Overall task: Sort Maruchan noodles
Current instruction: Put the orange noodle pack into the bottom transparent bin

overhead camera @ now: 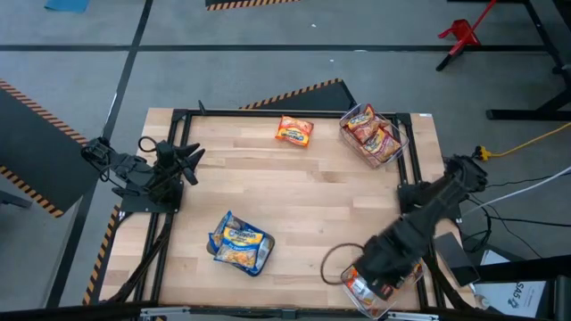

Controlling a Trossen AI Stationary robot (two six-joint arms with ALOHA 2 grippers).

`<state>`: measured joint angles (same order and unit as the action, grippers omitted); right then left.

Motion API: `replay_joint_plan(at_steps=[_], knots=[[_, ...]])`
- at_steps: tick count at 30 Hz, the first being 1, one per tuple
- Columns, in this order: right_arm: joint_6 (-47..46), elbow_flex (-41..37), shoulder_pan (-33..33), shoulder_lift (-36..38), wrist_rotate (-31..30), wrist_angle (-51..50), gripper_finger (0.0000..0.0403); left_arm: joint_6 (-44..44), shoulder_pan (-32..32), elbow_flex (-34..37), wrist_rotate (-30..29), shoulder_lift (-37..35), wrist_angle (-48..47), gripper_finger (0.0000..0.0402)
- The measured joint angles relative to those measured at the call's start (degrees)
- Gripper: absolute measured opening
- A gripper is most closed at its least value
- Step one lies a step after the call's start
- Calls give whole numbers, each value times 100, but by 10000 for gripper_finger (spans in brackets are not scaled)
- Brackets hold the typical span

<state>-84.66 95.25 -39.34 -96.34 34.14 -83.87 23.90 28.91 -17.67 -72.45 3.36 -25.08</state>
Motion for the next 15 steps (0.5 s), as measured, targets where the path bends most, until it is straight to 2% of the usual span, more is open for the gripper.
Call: replay_joint_plan(at_steps=[8, 15], knots=[[-1474, -148, -890, -4, 9, 611, 53, 6, 0, 0, 165, 0, 2, 140], [-1877, -638, -1023, -4, -54, 1385, 10, 13, -2, 0, 167, -1, 0, 140]])
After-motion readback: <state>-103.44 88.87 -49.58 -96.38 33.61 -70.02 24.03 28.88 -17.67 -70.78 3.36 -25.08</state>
